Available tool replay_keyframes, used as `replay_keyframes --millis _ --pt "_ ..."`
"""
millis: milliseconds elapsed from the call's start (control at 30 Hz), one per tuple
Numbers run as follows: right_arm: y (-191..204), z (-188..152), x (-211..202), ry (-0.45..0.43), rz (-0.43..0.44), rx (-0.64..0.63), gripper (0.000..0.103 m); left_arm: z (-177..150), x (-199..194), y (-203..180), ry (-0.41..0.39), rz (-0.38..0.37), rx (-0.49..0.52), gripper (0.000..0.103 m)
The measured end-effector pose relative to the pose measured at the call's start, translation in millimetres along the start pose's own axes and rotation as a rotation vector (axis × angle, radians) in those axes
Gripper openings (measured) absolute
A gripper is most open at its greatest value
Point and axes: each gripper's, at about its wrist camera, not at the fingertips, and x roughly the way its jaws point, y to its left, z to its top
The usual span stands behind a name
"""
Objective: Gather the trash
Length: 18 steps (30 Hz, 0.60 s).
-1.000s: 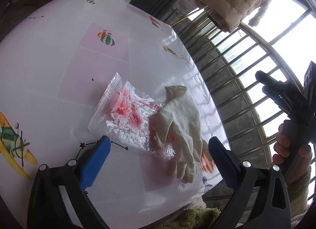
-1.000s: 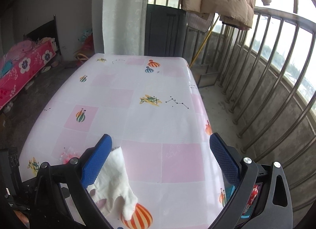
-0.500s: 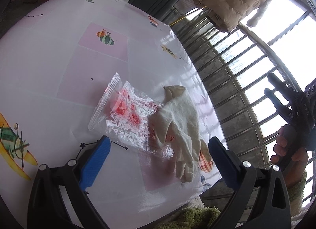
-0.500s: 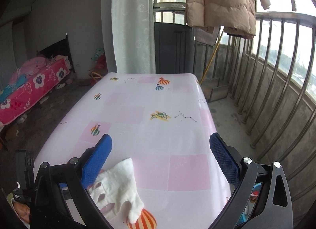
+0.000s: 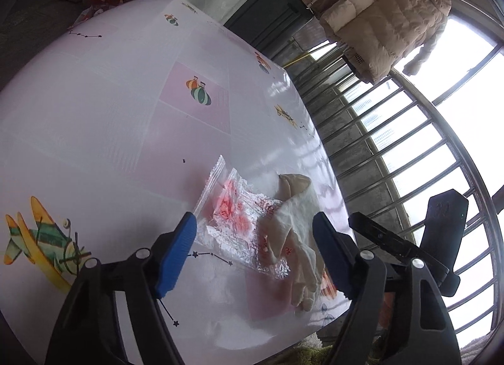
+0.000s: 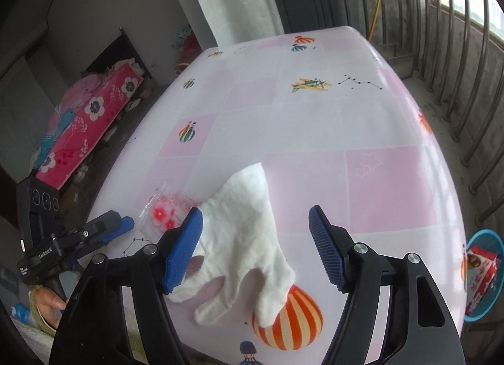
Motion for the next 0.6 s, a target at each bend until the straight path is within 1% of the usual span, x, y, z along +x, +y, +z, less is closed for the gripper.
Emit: replay_keyframes --millis 33,67,100,133,233,300,433,533,600 --pt "4.0 -2.4 6.6 0.016 0.016 -0.017 0.056 0.4 2.1 3.0 0.004 0.01 -0.018 0.066" --pt "7.5 -4.3 13.1 0.033 0.026 -0.032 0.053 1.0 3.9 6.2 0.005 0.017 -0.039 0.064" --pt "9.6 -5.7 19.1 0.052 0.03 -0.042 0.047 2.1 5.4 9.1 0.006 0.023 -0.058 0.061" --pt "12.0 -7.0 24.4 0.07 0.035 -0.052 0.044 3.1 6.0 11.3 0.001 0.031 -0.074 0.058" --pt "16.4 -12.9 36.2 0.103 0.029 -0.082 0.035 7.6 5.0 14.4 -0.02 0.066 -0.082 0.057" --pt "16.8 -14.4 37.1 0.099 0.03 -0.092 0.034 11.4 5.2 17.1 -0.029 0.1 -0.086 0.057" --pt "14.7 -14.2 35.7 0.1 0.042 -0.083 0.029 16.6 5.5 20.4 -0.048 0.132 -0.083 0.057" --pt "9.4 -15.0 35.3 0.096 0.057 -0.061 0.028 18.5 11.0 16.2 -0.004 0.122 -0.05 0.056" --pt "9.6 -15.3 34.2 0.093 0.058 -0.058 0.028 17.9 15.8 6.8 0.026 0.14 -0.011 0.056"
